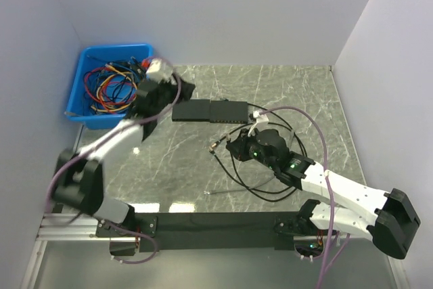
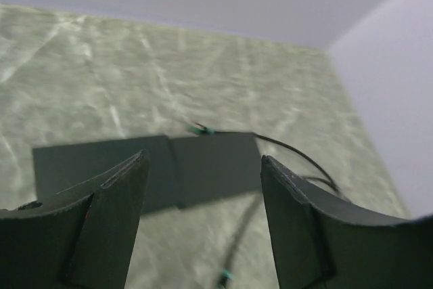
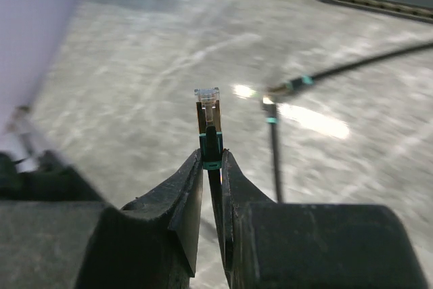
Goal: Insert the plug into the switch port
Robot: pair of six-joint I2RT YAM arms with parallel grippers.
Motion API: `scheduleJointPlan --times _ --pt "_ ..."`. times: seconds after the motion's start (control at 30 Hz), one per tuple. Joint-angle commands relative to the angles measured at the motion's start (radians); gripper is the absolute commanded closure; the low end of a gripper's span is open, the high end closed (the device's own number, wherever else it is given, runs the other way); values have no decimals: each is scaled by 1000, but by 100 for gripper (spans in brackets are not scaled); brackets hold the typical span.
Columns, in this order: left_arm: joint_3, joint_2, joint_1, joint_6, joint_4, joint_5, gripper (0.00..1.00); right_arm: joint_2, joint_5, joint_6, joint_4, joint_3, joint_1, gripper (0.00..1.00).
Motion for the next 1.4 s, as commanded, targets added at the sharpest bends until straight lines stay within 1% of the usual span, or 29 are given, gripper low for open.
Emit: scheduleJointPlan --times 0.0,0.03,0.07,0.1,0.13,0.17,0.23,0.27,0.3,0.33,0.37,0.47,0.6,0.67,0.73,0.83,1.0,1.17,1.3,1.37 --pt "233 243 22 122 -238 -32 29 -19 130 -37 -80 53 -8 100" --pt "358 305 22 159 -288 -71 31 -21 138 -41 -86 53 -10 100" --pt "413 407 22 170 -360 -95 31 -24 139 -45 -94 54 -11 100" --pt "462 449 22 174 -399 -99 32 -27 139 -47 -97 54 -11 100" --pt "538 484 23 185 -411 -143 33 -30 142 -48 -102 54 -10 100" --pt "569 543 23 187 -471 -163 33 -38 145 -51 -111 53 -14 100" --pt "635 592 23 197 -520 -177 33 -45 147 -57 -119 51 -14 100" --pt "692 642 23 202 -540 -198 33 -52 147 -59 -126 50 -14 100" --pt "727 669 23 205 -603 -210 33 -53 144 -62 -128 50 -17 100" --pt "784 692 23 208 -627 -224 33 -55 142 -64 -131 48 -14 100" --pt "807 733 23 213 -647 -237 33 -55 136 -64 -133 50 -14 100" --pt "864 788 29 211 -691 -229 33 -59 124 -61 -126 47 -14 100" --pt "925 842 42 204 -743 -226 33 -59 104 -51 -119 42 -16 100" --pt "971 876 48 196 -799 -240 33 -61 102 -51 -122 44 -14 100" --pt "990 888 52 181 -842 -258 33 -64 101 -48 -125 45 -13 100" --pt "961 888 58 165 -855 -275 33 -67 98 -48 -125 47 -14 100" --pt "925 893 69 159 -881 -250 34 -65 83 -42 -125 51 -14 100" --pt "849 841 69 162 -852 -227 36 -81 76 -34 -131 50 -11 100" --pt "812 804 69 141 -881 -200 39 -88 76 -24 -140 51 -8 100" --pt "728 751 65 119 -862 -180 41 -98 76 -19 -139 50 -2 100"
